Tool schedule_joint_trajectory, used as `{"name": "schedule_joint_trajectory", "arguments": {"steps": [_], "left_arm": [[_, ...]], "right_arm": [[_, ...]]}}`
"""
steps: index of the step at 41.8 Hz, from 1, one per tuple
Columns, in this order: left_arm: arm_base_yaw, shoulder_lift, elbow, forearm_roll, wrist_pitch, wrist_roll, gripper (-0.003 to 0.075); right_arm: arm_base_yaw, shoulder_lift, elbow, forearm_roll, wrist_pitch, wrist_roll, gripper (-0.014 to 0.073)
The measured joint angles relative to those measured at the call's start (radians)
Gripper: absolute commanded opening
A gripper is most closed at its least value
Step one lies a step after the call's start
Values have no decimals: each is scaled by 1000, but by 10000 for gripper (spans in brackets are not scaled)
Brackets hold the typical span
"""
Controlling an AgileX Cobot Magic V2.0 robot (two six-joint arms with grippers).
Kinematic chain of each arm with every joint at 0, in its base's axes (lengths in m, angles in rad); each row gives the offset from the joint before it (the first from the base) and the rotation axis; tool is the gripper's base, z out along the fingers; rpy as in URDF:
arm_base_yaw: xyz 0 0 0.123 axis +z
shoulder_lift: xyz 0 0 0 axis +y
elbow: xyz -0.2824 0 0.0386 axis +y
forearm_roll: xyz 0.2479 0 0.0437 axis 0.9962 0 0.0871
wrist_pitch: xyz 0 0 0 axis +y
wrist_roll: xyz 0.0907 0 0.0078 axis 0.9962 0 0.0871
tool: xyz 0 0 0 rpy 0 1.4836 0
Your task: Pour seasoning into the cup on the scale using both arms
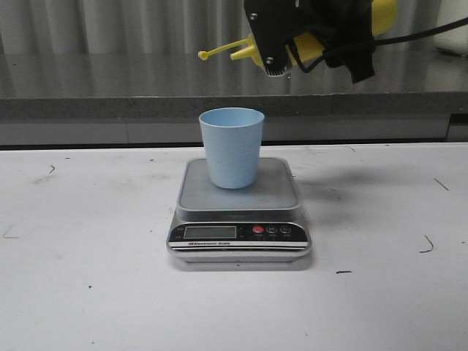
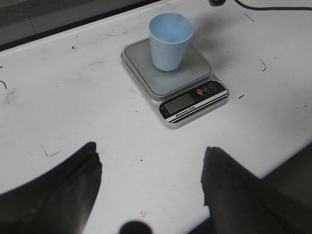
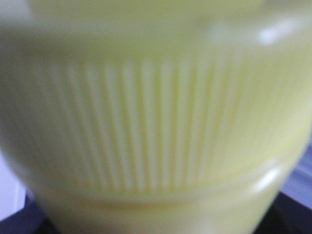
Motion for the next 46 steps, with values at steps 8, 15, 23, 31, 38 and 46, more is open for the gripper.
{"name": "schedule_joint_trajectory", "arguments": {"steps": [8, 15, 23, 31, 38, 46], "left_arm": [[0, 0, 0, 0, 0, 0, 438], [0, 0, 0, 0, 0, 0, 438], [0, 0, 0, 0, 0, 0, 438], [0, 0, 0, 0, 0, 0, 438], [0, 0, 0, 0, 0, 0, 438], [0, 0, 0, 0, 0, 0, 438]], "right_arm": [[0, 0, 0, 0, 0, 0, 322], [0, 0, 0, 0, 19, 80, 322], [0, -32, 0, 54, 38, 240, 322], [-30, -154, 0, 254, -46, 284, 322], [-153, -273, 24, 469, -158, 297, 322], [-347, -387, 140, 663, -317, 421, 322]]}}
